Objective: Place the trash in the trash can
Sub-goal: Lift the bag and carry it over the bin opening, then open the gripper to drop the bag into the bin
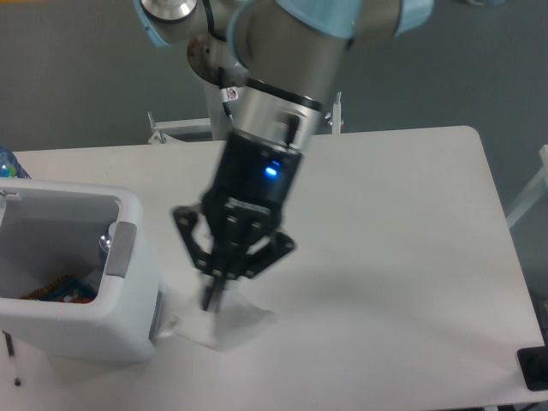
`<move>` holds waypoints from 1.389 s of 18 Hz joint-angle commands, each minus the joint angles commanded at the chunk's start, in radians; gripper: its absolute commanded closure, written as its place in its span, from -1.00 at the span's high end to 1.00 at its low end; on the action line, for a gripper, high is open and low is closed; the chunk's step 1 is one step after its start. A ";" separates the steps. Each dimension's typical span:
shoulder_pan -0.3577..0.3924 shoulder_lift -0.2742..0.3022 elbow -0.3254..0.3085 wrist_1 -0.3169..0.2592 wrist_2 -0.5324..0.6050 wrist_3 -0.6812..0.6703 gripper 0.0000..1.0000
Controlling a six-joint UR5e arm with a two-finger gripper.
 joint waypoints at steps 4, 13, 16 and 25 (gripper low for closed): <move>-0.049 0.009 -0.017 0.002 0.002 0.002 -1.00; -0.140 0.109 -0.202 0.003 0.008 0.006 -0.82; -0.155 0.098 -0.218 0.003 0.018 0.008 -0.07; -0.157 0.100 -0.227 0.003 0.020 0.012 1.00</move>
